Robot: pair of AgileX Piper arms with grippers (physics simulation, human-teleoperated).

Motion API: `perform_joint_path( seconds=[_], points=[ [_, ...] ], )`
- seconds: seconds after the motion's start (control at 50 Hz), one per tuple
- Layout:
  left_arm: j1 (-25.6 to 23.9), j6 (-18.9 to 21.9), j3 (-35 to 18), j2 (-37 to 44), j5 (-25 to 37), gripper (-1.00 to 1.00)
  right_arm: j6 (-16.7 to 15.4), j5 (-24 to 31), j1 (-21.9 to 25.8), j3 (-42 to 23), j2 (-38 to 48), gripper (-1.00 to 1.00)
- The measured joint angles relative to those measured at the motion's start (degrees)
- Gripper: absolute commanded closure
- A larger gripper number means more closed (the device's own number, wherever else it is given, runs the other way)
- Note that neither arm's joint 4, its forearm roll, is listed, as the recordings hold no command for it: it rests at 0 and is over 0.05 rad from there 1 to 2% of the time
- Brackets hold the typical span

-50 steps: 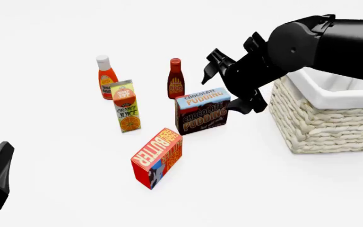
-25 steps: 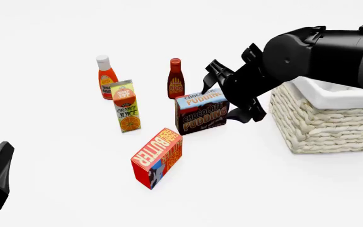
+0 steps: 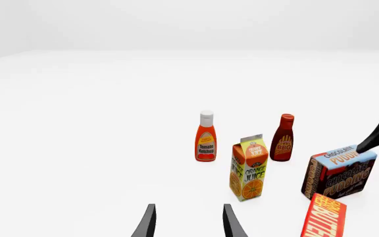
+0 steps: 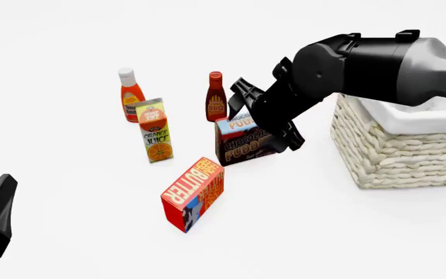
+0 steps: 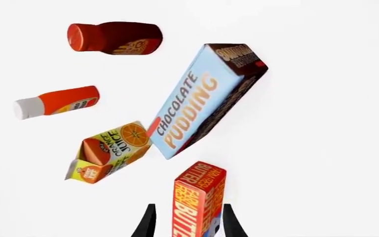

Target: Pick the butter and place it in the basket.

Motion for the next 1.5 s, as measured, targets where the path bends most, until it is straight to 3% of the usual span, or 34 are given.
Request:
perform_joint_path(
  seconds=[0.8,1.5],
  points=[
    [0.0,0.0,0.0,0.0,0.0,-1.00,3.1,1.4,4.1,-4.7,5.3,-1.00],
    [0.0,0.0,0.0,0.0,0.0,-1.00,4.3,-0.5,4.0,-1.2,4.4,-1.00]
  ],
)
